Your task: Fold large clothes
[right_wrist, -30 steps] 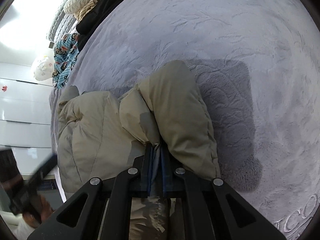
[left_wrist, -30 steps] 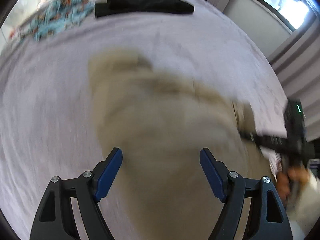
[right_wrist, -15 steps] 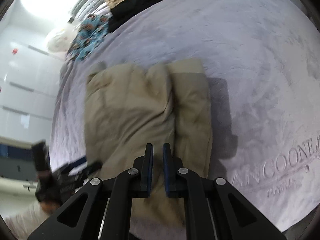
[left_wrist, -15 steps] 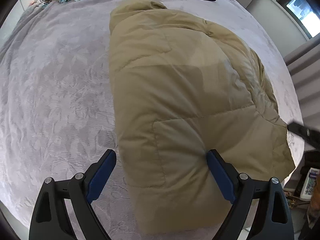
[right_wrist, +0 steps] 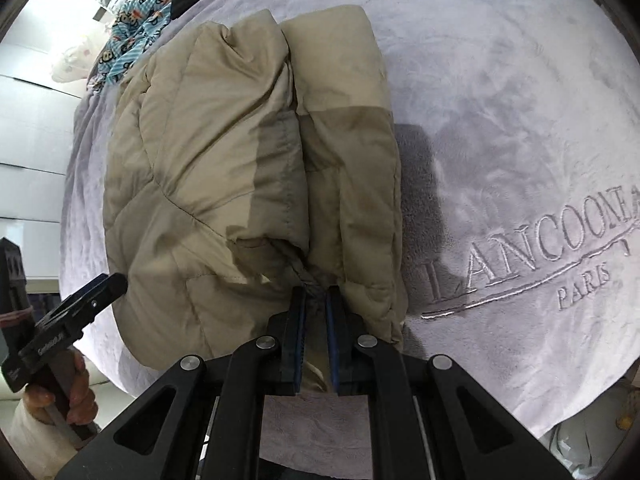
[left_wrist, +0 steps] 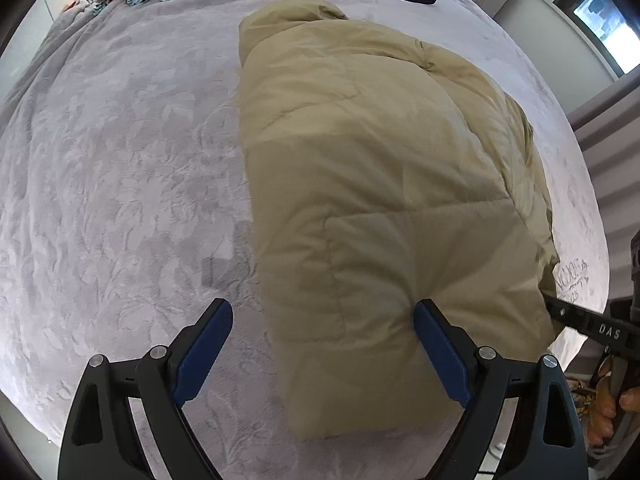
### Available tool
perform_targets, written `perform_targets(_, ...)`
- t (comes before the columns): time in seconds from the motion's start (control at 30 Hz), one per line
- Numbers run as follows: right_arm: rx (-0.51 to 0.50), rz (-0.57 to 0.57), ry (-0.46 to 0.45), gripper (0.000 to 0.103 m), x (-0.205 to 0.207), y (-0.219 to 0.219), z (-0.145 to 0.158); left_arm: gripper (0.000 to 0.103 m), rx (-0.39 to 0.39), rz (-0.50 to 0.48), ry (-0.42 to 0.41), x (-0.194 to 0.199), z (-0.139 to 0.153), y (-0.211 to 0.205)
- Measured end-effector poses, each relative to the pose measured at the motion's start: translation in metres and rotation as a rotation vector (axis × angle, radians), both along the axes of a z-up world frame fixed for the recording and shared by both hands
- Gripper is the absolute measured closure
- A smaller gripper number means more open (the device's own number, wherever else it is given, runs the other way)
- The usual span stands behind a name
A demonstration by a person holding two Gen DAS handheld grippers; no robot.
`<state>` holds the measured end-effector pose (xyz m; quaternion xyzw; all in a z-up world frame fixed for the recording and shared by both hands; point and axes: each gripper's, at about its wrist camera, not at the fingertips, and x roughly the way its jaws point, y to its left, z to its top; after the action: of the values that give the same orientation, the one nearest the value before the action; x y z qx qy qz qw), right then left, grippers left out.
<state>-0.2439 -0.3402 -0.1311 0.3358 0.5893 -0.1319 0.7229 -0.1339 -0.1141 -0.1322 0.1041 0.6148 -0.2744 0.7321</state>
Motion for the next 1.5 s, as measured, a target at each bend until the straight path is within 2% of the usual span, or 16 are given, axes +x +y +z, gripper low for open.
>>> perform_targets(0.3, -0.071, -0.105, -0.036, 0.092, -0.002, 0.019, 0.031, 0.01, 0.021, -0.014, -0.04, -0.002, 0.013, 0.028)
perform_targets(0.6, -0.088, -0.138, -0.087, 0.092, -0.01, 0.052, 0.054, 0.01, 0.041, -0.009, -0.072, -0.004, 0.013, 0.061)
perform_targets(0.63, -0.09, -0.137, -0.089, 0.092, -0.01, 0.053, 0.055, 0.008, 0.042, -0.01, -0.079, -0.004, 0.013, 0.063)
perform_targets(0.67, -0.091, -0.136, -0.092, 0.092, -0.01, 0.055, 0.057, 0.0, 0.044, -0.01, -0.081, -0.004, 0.014, 0.064)
perform_targets(0.87, -0.098, -0.114, -0.107, 0.092, -0.003, 0.046, 0.068, 0.0, 0.041, 0.026, -0.065, 0.008, 0.012, 0.062)
perform_targets(0.93, -0.1, -0.107, -0.107, 0.085, 0.001, 0.036, 0.07, 0.0, 0.048, 0.045, -0.057, 0.015, 0.011, 0.061)
perform_targets(0.97, -0.1, -0.105, -0.103, 0.07, 0.004, 0.028, 0.071, 0.0, 0.049, 0.055, -0.055, 0.019, 0.011, 0.06)
perform_targets(1.0, -0.102, -0.107, -0.102, 0.05, 0.005, 0.023, 0.071, 0.0, 0.049, 0.064, -0.053, 0.021, 0.012, 0.058)
perform_targets(1.07, -0.106, -0.106, -0.104, 0.029, 0.01, 0.01, 0.072, 0.0, 0.05, 0.083, -0.051, 0.028, 0.014, 0.051)
perform_targets(1.1, -0.103, -0.1, -0.104, 0.023, 0.013, 0.004, 0.071, 0.0, 0.048, 0.09, -0.05, 0.031, 0.014, 0.048)
perform_targets(1.3, -0.014, -0.062, -0.095, 0.017, 0.033, -0.034, 0.05, 0.0, 0.043, 0.102, -0.022, 0.044, 0.007, 0.026)
perform_targets(1.33, -0.008, -0.055, -0.09, 0.012, 0.034, -0.038, 0.047, 0.0, 0.046, 0.102, -0.012, 0.046, 0.004, 0.021)
perform_targets(1.37, -0.002, -0.045, -0.088, 0.0, 0.036, -0.044, 0.043, 0.0, 0.046, 0.102, -0.005, 0.047, 0.003, 0.018)
perform_targets(1.5, 0.019, -0.043, -0.108, 0.0, 0.038, -0.061, 0.031, 0.0, 0.014, 0.1, 0.022, 0.053, -0.002, 0.009)
